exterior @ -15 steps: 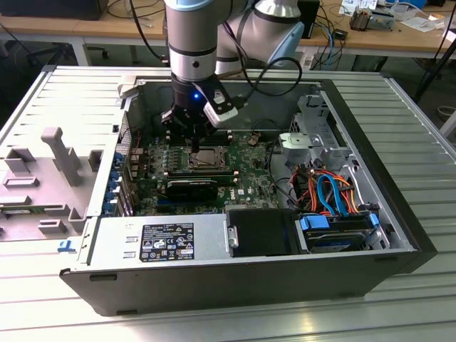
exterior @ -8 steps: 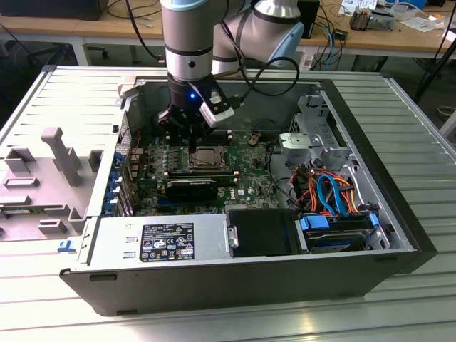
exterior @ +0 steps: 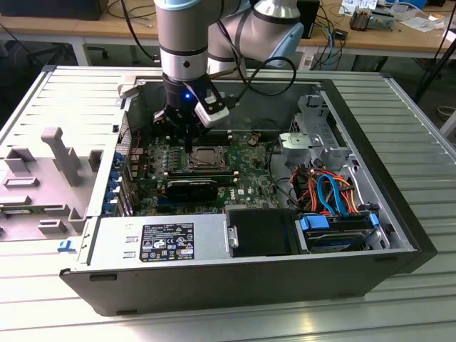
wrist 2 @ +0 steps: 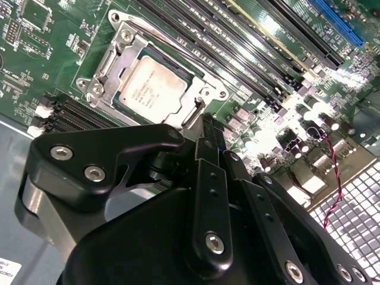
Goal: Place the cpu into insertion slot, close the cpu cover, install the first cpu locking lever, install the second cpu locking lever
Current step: 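Install the first cpu locking lever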
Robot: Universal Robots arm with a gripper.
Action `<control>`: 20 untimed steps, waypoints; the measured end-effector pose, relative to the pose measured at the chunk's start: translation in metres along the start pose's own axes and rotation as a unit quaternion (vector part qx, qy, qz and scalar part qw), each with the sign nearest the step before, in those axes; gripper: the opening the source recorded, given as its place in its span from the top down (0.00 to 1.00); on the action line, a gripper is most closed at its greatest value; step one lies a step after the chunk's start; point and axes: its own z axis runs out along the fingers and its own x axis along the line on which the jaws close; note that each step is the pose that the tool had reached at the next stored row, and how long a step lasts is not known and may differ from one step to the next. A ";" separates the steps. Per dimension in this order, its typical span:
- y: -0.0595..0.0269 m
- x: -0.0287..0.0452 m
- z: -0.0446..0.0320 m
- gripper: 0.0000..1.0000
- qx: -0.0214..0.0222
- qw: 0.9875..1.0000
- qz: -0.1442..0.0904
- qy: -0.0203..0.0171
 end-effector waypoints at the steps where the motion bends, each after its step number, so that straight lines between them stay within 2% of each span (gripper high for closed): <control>1: 0.0001 0.0006 0.0000 0.89 0.000 1.000 0.000 0.000; 20: 0.0019 0.0178 0.0000 0.89 0.000 1.000 0.000 0.000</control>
